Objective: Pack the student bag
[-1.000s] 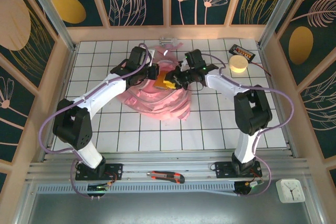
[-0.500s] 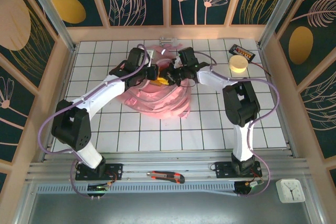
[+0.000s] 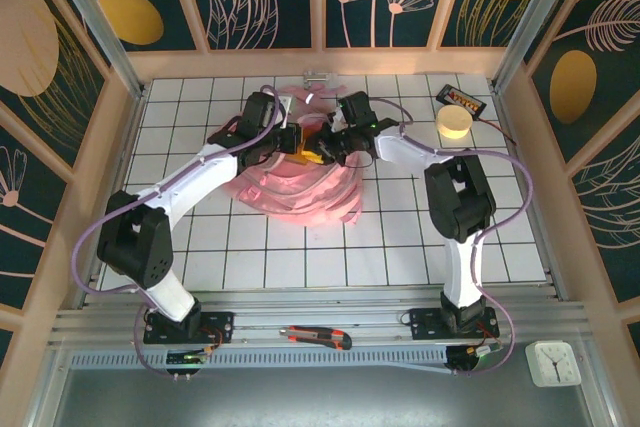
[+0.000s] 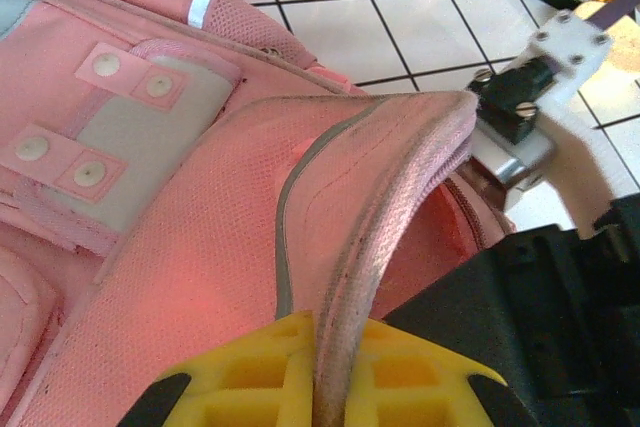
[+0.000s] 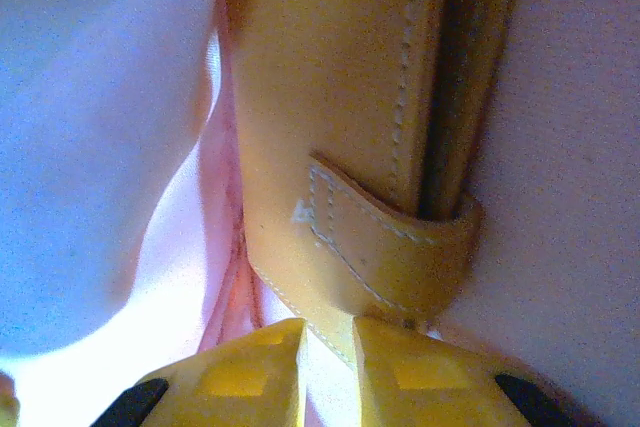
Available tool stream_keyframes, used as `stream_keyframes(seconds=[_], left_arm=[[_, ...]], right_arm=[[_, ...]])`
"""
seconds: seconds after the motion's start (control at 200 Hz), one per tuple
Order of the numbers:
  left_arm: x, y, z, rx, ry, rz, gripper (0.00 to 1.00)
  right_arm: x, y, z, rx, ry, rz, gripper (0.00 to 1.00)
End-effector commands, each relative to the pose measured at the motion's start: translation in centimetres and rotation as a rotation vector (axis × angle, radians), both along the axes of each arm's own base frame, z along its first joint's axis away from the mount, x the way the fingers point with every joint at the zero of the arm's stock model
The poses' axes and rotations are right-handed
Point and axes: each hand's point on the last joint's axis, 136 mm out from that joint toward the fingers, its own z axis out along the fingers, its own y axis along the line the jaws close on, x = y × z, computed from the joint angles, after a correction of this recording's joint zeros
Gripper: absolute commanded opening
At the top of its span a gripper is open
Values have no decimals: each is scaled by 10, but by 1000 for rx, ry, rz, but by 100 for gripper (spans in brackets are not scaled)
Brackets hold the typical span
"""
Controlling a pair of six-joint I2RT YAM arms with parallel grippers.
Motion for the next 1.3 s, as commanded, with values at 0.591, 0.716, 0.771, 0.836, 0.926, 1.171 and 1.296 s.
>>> stream_keyframes(seconds=[0.591, 0.716, 0.771, 0.836, 0.926, 1.171, 1.296], left_arm=[[-4, -13, 51, -150, -104, -7, 0], [-3, -13, 51, -154, -105, -3, 0], [-3, -12, 51, -151, -107, 1, 0], [-2, -11, 51, -144, -111, 5, 0], [-2, -9, 49, -130, -114, 10, 0], [-4, -4, 36, -99, -106, 14, 0], [-5, -5, 32, -95, -100, 5, 0]], right_arm=[[-2, 40, -22, -146, -16, 115, 0], [0, 52, -17, -134, -23, 135, 0], [0, 49, -14, -140, -28, 131, 0], [-3, 42, -10, -147, -36, 124, 0], [-9, 30, 1, -161, -66, 117, 0], [-26, -18, 61, -181, -189, 52, 15], [-33, -59, 84, -197, -214, -48, 33]])
